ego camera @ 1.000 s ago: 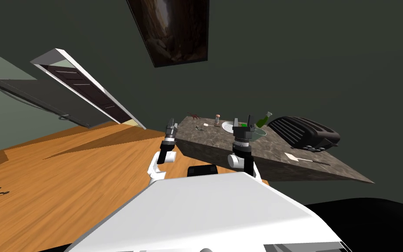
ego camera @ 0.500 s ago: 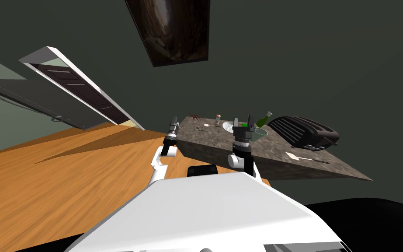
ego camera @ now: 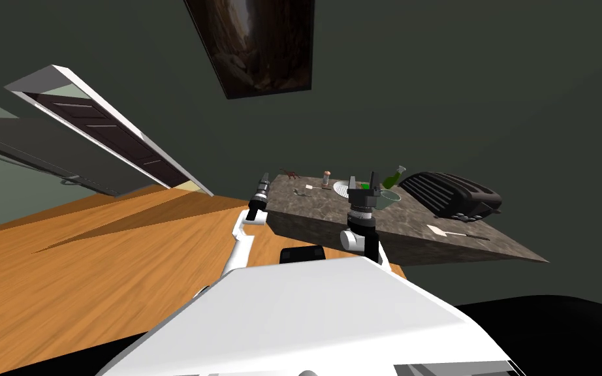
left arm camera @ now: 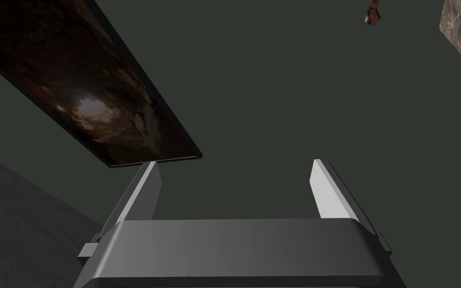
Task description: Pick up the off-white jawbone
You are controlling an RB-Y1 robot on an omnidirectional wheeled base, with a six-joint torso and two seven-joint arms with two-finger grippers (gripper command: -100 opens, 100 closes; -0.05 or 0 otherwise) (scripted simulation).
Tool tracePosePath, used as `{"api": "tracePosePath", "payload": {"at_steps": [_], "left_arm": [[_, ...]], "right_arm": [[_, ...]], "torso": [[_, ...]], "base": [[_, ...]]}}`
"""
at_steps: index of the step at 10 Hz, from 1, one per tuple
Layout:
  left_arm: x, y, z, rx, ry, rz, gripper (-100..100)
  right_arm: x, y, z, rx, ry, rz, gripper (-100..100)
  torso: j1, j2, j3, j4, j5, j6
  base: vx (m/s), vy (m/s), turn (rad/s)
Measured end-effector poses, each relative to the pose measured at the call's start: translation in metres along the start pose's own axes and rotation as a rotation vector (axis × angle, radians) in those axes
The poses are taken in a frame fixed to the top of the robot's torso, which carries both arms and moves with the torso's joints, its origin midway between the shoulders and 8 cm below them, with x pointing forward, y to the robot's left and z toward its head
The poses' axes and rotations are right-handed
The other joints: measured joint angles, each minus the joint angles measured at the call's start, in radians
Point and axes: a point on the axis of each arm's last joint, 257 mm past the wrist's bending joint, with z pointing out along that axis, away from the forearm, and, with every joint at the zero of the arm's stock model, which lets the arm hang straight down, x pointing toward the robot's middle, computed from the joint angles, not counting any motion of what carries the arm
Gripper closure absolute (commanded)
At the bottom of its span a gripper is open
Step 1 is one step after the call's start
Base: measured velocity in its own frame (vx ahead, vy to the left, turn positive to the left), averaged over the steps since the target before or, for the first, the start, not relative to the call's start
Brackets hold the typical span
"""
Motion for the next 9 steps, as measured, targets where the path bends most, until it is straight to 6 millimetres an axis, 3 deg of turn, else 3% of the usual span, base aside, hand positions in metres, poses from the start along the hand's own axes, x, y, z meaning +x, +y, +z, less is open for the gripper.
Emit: {"api": "tracePosePath", "payload": {"at_steps": [9], "left_arm": [[0.006, 0.050, 0.042, -0.207, 0.001, 0.058, -100]], "right_arm": [[0.000, 0.000, 0.000, 0.000, 0.000, 0.000, 0]], "torso": [[-0.002, 0.001, 0.001, 0.000, 0.000, 0.000]], "base": [[0.009, 0.026, -0.042]]}}
